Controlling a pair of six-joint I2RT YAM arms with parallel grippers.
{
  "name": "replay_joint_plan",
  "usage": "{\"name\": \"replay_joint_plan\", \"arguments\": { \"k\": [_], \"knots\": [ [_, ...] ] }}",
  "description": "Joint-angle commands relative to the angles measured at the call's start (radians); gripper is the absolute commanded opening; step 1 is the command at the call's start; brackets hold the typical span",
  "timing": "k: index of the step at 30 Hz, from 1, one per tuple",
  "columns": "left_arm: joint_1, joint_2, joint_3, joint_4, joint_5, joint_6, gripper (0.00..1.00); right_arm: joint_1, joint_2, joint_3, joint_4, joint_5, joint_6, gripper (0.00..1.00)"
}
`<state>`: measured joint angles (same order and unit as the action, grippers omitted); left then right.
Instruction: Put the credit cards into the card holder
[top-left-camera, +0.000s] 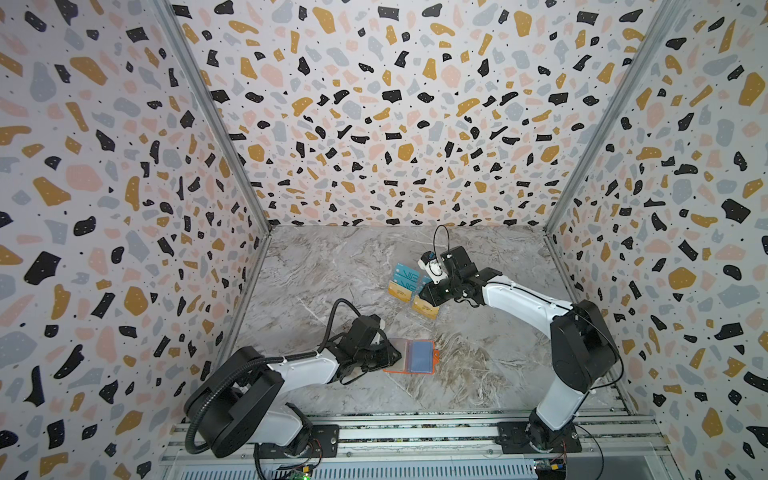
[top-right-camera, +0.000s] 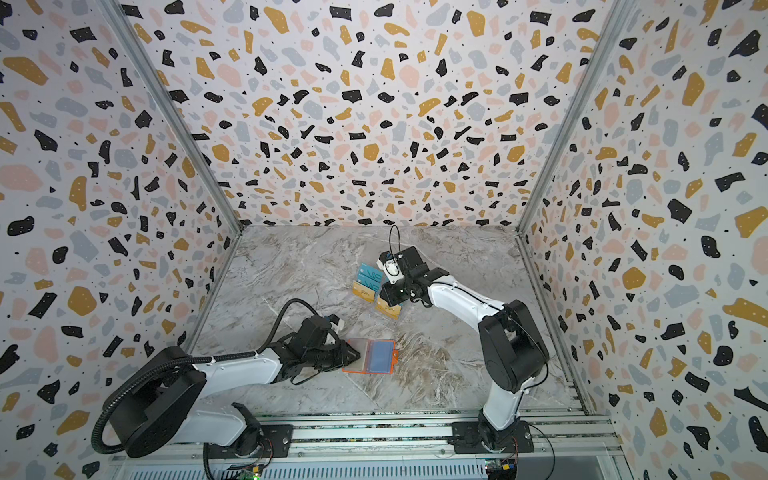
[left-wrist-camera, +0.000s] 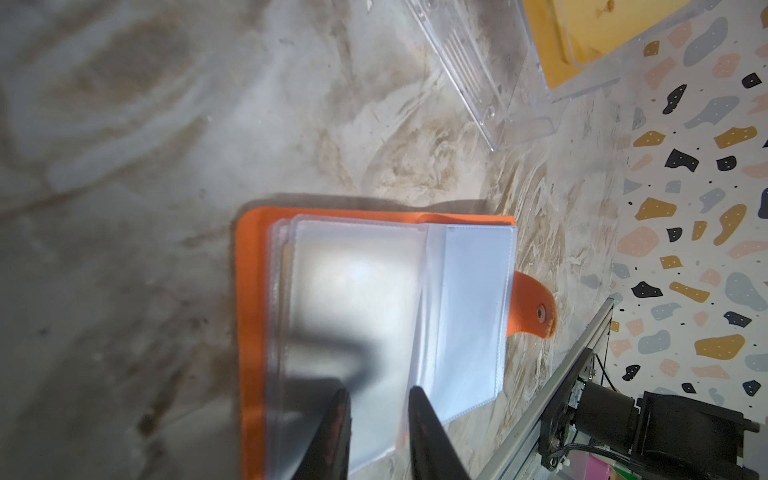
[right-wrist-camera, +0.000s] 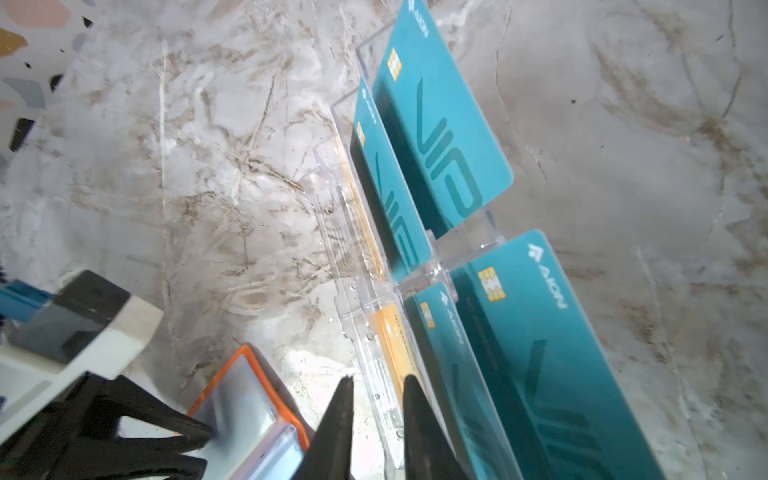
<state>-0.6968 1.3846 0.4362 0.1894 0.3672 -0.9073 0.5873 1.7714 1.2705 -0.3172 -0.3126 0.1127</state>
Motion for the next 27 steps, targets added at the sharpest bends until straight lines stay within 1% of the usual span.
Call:
{"name": "replay_joint_plan", "arguments": {
  "k": [1,4,8,14,22,27],
  "knots": [
    [-0.003,-0.016,0.002,-0.016,-0.02,0.015,0.27,0.003,0.013,0.051,-0.079,0.037,-0.063,0.24],
    [-0.003,-0.014,0.001,-0.008,-0.018,0.01,0.27,0.0,0.018,0.054,-0.086,0.05,-0.072,0.27],
    [-0.003,-0.01,0.005,-0.006,-0.016,0.01,0.27,0.001,0.02,0.048,-0.087,0.061,-0.083,0.34],
    [-0.003,-0.01,0.007,0.0,-0.012,0.004,0.27,0.001,0.025,0.051,-0.083,0.052,-0.097,0.36],
    [-0.003,-0.014,0.02,-0.022,-0.016,0.014,0.27,0.001,-0.009,0.113,-0.114,0.038,-0.114,0.36],
    [-0.004,-0.021,0.027,-0.045,-0.022,0.016,0.27,0.001,0.014,0.121,-0.124,0.075,-0.128,0.35]
  ]
}}
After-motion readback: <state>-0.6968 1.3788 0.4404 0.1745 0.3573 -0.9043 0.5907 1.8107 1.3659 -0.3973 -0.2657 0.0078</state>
